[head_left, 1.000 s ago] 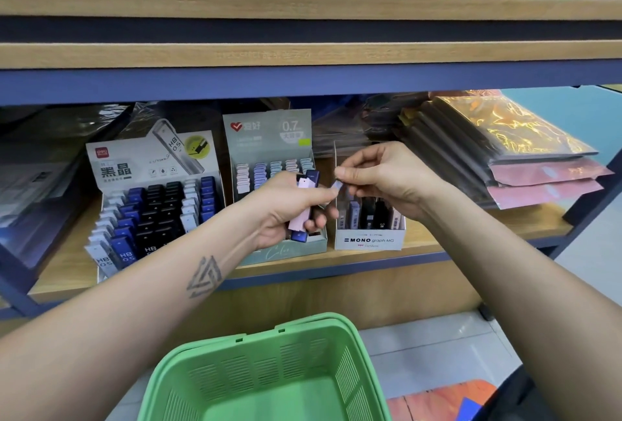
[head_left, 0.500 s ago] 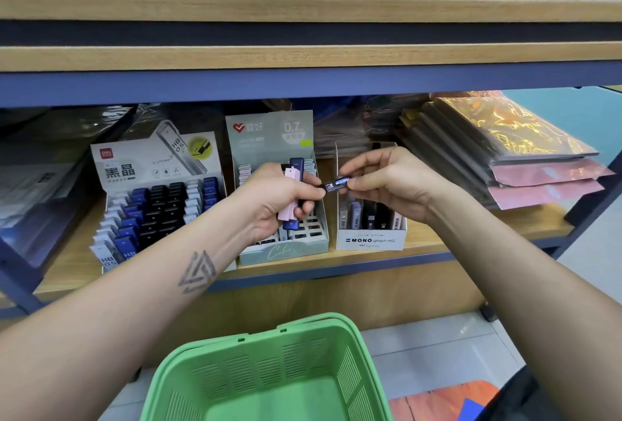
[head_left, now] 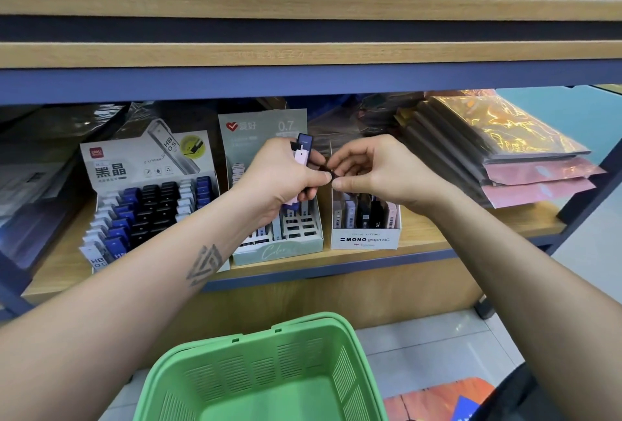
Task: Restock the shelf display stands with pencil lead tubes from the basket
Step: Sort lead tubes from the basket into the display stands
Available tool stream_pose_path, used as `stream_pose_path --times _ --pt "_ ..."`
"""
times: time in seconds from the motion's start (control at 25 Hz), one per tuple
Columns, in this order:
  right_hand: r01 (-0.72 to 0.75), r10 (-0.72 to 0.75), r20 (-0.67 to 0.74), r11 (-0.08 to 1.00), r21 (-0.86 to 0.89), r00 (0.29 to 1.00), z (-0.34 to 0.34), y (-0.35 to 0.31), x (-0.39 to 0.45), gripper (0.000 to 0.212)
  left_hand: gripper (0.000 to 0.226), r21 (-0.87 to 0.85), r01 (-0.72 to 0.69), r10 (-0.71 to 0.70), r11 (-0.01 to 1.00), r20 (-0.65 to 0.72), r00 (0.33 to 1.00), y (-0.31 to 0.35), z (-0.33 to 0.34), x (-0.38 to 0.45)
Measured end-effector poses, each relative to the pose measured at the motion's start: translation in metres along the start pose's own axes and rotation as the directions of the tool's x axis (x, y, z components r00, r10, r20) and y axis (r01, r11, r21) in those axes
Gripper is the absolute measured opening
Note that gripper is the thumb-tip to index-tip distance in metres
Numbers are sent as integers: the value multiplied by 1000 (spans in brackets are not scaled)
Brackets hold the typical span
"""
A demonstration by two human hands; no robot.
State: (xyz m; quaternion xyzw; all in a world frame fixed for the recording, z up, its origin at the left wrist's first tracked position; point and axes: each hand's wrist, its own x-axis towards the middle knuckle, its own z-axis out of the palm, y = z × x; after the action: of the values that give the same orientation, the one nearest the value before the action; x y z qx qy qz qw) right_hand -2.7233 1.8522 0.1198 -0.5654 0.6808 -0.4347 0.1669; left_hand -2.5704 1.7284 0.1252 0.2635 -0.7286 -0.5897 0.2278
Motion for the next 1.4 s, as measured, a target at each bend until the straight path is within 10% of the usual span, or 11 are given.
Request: stream_pose_path --times 0.32,1.4 --pt "-157 20 -422 943 -293 907 -40 17 1 27 19 -191 50 -53 980 -8 999 8 8 9" --pt "-189 -115 -452 798 -573 885 -45 57 38 22 18 -205 86 -75 975 61 995 3 7 19"
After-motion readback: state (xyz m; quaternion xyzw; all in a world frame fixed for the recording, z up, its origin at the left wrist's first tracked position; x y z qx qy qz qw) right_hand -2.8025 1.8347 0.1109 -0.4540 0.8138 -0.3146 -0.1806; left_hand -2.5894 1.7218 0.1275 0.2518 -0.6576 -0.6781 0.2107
